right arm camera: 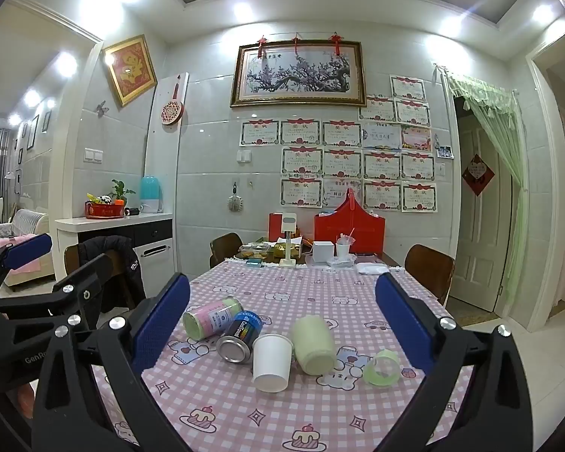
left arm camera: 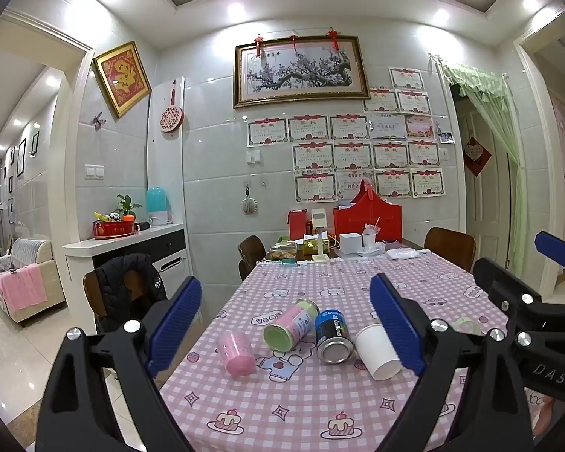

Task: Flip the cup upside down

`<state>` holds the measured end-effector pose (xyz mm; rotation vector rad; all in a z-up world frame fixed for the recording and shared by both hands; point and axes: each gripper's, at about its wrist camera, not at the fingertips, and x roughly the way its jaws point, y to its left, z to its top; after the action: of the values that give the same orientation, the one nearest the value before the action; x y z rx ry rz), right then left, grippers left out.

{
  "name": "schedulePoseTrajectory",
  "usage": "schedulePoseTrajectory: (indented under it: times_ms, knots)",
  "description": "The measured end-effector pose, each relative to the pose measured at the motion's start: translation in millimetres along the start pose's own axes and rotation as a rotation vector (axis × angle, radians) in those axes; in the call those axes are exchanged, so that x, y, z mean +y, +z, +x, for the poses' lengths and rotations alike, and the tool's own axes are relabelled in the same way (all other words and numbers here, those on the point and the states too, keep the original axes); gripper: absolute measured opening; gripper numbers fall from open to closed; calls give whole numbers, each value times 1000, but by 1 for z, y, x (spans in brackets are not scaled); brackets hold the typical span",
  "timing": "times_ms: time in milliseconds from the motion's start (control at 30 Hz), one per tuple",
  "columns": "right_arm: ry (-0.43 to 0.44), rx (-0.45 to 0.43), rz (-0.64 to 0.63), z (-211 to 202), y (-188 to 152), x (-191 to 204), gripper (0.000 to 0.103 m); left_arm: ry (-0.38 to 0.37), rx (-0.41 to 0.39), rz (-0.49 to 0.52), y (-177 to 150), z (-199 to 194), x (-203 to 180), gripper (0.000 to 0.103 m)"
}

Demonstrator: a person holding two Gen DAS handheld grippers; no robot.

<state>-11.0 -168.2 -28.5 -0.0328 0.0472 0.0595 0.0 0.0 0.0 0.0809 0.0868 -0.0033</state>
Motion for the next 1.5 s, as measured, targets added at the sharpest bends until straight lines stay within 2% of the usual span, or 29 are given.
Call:
schedulePoseTrajectory:
  times_ms: [1500]
  knots:
    - [-3,8,-1,5,1,0,95,-1,7,-2,-5,3,-5,90]
